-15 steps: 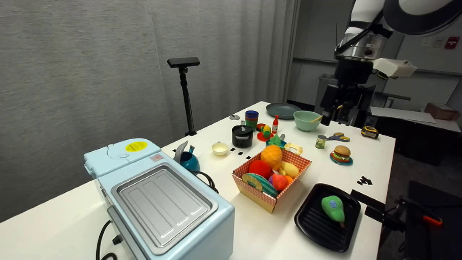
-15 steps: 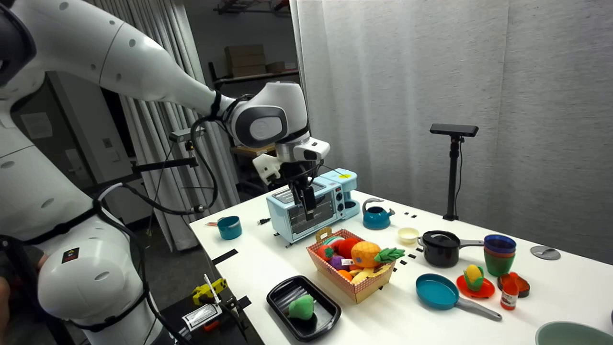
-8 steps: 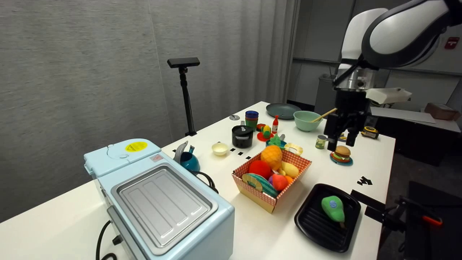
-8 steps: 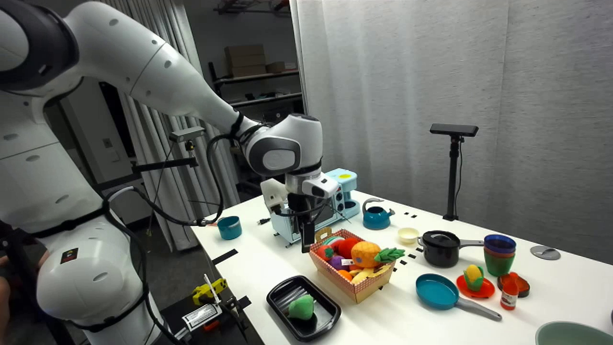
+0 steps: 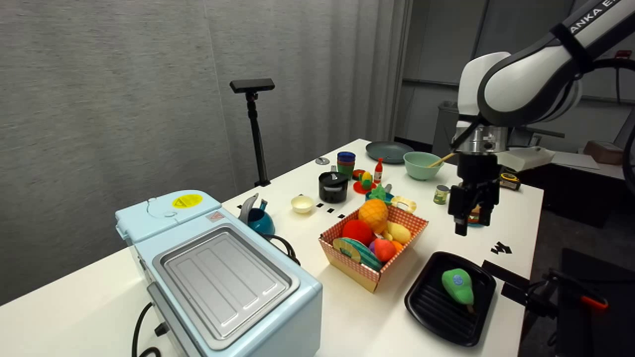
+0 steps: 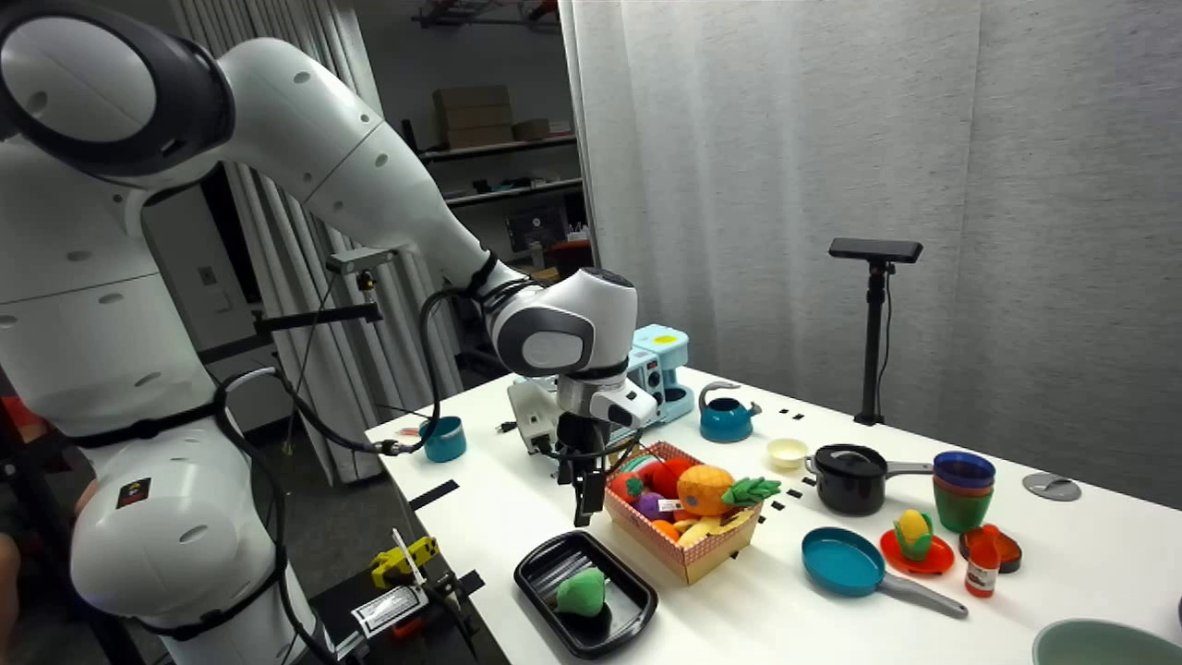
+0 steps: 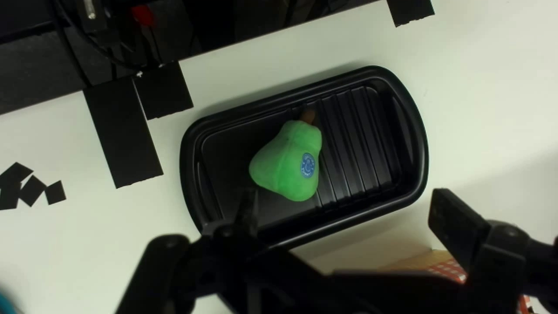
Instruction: Remove the pear from the black tray and put it in the basket
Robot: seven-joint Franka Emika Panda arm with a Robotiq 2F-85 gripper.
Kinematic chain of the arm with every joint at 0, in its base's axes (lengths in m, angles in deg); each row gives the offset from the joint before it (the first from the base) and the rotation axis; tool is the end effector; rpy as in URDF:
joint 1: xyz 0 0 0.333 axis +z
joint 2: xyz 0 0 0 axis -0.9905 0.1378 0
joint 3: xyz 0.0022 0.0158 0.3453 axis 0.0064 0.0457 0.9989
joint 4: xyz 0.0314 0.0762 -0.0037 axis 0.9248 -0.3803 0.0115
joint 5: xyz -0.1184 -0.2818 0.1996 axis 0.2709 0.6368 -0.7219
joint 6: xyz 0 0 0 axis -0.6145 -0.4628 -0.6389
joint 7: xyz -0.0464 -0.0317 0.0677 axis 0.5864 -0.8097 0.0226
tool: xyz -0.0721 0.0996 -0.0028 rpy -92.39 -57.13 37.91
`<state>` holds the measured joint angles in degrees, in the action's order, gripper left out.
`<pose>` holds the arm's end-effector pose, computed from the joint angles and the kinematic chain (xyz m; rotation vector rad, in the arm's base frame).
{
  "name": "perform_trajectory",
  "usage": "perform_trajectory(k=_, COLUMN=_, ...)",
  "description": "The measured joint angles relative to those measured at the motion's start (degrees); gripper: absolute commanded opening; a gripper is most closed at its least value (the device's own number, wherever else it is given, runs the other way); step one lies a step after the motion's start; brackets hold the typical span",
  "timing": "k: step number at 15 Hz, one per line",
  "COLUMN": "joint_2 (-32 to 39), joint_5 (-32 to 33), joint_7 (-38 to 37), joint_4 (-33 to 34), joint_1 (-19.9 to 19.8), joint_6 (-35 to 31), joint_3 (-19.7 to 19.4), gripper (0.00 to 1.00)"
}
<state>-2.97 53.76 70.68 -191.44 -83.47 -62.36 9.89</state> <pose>0.4073 -0.0344 0.2958 -2.9277 0.4451 0.3624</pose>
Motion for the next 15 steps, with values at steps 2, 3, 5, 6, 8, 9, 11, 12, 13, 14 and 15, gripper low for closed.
perform_trajectory(k=2, joint_2=-0.01, joint_5=0.0, joint_7=0.0, joint_4=0.03, joint_1=0.0, joint_6=0.0, joint_3=0.02, gripper=1.0)
perform_trajectory(k=3, joint_2=0.02, joint_5=0.0, joint_7=-0.03, joint_4=0.03, joint_1=0.0, joint_6=0.0, joint_3=0.02, gripper=1.0)
perform_trajectory(k=5, joint_2=0.47, joint_5=-0.09, joint_7=-0.09, joint_4=0.11, joint_1=-0.05, joint_6=-0.07, joint_3=0.0, gripper=1.0)
perform_trajectory(k=6, joint_2=1.05, joint_5=-0.17, joint_7=-0.09, joint_4=0.19, joint_1=-0.13, joint_6=-0.26, joint_3=-0.01, gripper=1.0)
perform_trajectory(k=8, joint_2=2.99, joint_5=-0.18, joint_7=-0.08, joint_4=0.24, joint_1=-0.39, joint_6=-1.97, joint_3=-0.02, gripper=1.0)
perform_trajectory(k=9, joint_2=4.31, joint_5=-0.18, joint_7=-0.03, joint_4=0.24, joint_1=-0.45, joint_6=-3.69, joint_3=-0.02, gripper=1.0)
perform_trajectory(k=11, joint_2=7.16, joint_5=-0.21, joint_7=0.04, joint_4=0.25, joint_1=-0.48, joint_6=-7.63, joint_3=-0.01, gripper=1.0)
perform_trajectory(k=12, joint_2=8.58, joint_5=-0.37, joint_7=0.2, joint_4=0.26, joint_1=-0.49, joint_6=-9.65, joint_3=0.02, gripper=1.0)
perform_trajectory(k=13, joint_2=9.93, joint_5=-0.84, joint_7=0.48, joint_4=0.28, joint_1=-0.5, joint_6=-11.49, joint_3=0.1, gripper=1.0)
perform_trajectory(k=14, joint_2=11.19, joint_5=-1.6, joint_7=0.93, joint_4=0.31, joint_1=-0.54, joint_6=-13.05, joint_3=0.27, gripper=1.0)
perform_trajectory(k=15, joint_2=12.37, joint_5=-2.39, joint_7=1.38, joint_4=0.37, joint_1=-0.64, joint_6=-14.35, joint_3=0.53, gripper=1.0)
